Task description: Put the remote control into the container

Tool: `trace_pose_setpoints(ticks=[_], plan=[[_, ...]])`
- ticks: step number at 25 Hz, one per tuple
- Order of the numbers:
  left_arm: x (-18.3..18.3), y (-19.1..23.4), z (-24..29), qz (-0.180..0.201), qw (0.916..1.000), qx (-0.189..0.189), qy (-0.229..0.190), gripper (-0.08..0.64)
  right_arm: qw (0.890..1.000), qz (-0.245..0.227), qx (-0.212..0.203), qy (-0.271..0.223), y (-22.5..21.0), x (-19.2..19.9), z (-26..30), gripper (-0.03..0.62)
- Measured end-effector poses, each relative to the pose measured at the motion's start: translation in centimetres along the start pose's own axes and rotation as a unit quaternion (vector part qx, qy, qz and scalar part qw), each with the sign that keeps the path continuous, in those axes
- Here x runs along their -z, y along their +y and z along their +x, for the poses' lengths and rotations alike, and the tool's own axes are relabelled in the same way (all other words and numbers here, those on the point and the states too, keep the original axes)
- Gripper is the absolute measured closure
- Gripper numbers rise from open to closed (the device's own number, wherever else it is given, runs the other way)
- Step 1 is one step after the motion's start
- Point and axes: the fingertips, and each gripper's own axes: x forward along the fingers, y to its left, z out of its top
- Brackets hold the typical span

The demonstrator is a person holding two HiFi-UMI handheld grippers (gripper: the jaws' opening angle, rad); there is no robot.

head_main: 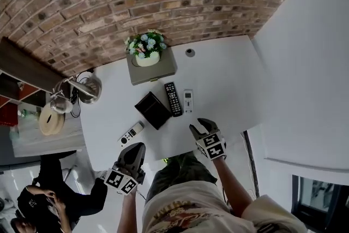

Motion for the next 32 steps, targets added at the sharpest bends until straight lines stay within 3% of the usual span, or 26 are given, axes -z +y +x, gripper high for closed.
trace_pose_setpoints(ticks=[9, 18, 32], plan=[[0.9, 2.1, -0.9, -0.018, 0.9987, -0.04, 0.026, 0.552, 0.998, 0.044, 0.037, 0.022, -2.4, 2.2, 6.4, 0.336], [2.9, 2.9, 0.0, -0.041, 0.9957, -0.048, 0.068, 0.552, 0.995, 0.081, 0.037, 0.055, -3.6, 3.8, 9.9, 0.319], [2.5, 3.4, 1.1, -0.052, 0.9941, -0.07, 0.065, 0.552, 0.992, 0.072, 0.044, 0.096, -4.9, 4.8, 10.7, 0.321]])
